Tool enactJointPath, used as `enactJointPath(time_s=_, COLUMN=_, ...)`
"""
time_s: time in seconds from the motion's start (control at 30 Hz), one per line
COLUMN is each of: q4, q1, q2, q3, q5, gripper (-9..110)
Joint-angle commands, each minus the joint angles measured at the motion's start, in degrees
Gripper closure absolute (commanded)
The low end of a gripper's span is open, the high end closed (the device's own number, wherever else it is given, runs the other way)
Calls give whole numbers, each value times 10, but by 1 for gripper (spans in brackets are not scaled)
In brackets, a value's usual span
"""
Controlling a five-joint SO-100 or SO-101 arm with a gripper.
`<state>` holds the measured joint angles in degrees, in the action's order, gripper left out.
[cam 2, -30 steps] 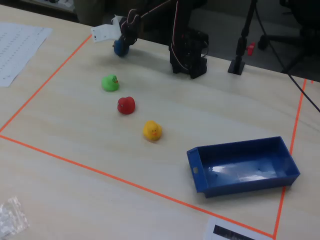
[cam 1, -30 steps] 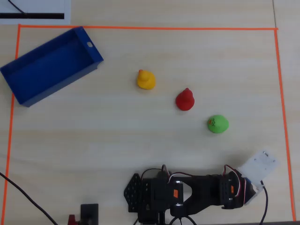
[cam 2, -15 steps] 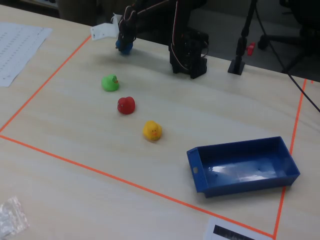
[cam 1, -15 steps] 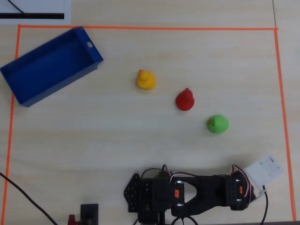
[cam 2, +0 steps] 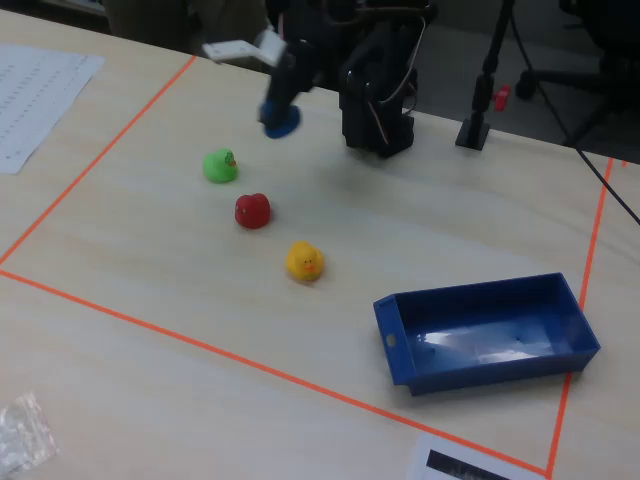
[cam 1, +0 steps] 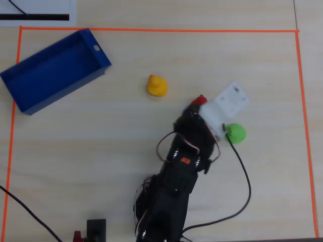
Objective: Grasp blue duck and put it into box.
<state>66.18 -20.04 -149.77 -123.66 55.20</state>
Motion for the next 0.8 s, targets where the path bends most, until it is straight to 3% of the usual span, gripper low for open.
enactJointPath(time_s=0.0, q4=-4, q1=302, q2=25, q3=24, q5=-152, gripper=101)
enactJointPath(time_s=0.3, q4=-79, q1=516, q2=276, q3=196, q5=-234, gripper=101)
enactJointPath(time_s=0.77, q4=-55, q1=563, q2=817, q3=738, q5=-258, gripper=101)
